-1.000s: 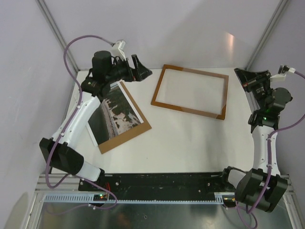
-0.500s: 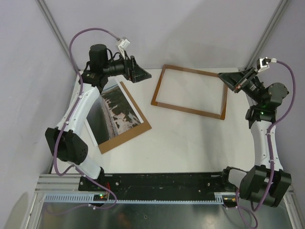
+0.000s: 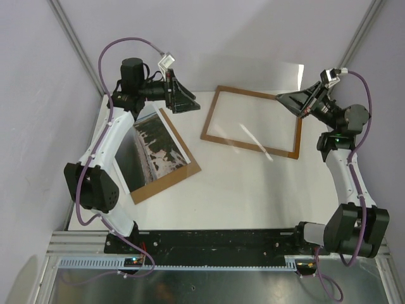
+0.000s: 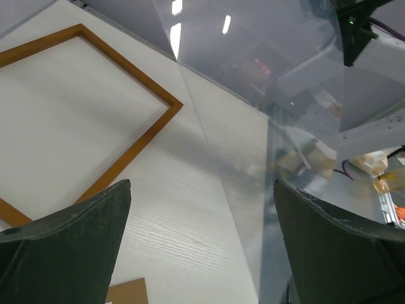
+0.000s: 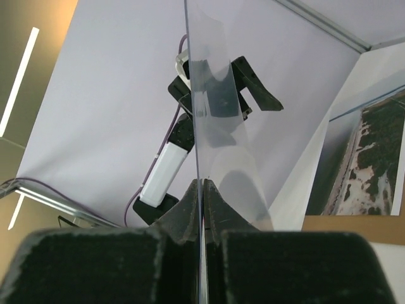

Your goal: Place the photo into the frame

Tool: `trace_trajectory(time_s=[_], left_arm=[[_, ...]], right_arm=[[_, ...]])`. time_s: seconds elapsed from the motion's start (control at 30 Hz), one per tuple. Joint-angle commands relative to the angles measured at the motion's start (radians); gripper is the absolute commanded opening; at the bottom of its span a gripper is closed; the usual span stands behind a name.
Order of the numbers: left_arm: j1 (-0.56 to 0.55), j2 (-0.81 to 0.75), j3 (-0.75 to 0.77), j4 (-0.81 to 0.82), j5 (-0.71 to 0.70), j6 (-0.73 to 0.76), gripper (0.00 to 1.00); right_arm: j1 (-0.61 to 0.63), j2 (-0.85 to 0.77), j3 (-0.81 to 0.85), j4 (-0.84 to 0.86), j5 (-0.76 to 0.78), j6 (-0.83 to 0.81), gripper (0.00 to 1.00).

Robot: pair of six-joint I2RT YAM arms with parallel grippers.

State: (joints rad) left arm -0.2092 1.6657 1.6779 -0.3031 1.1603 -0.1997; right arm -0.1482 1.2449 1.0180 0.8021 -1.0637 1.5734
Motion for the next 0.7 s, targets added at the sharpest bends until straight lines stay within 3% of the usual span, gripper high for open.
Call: trace_trajectory(time_s=[0.0,0.13,0.37,0.67], left_arm=[[0.004,-0.026,0.005,0.033,0.098,0.017,0.97],[-0.008,-0.051,-0.031,0.046,0.109,0.002,0.94],[-0.041,-0.100,-0.064,0.074,0.110,-0.040,0.83],[-0.074,-0.140,-0.095,0.123,0.087,-0.106,0.61]], right_arm=[[0.015,0.031,0.073,0.122,-0.005,0.062,0.00],[0.020,0.102,0.109,0.211,-0.007,0.110,0.00],[0.025,0.289,0.187,0.512,0.010,0.346,0.00],[0.027,0.376,0.235,0.526,-0.015,0.320,0.00]])
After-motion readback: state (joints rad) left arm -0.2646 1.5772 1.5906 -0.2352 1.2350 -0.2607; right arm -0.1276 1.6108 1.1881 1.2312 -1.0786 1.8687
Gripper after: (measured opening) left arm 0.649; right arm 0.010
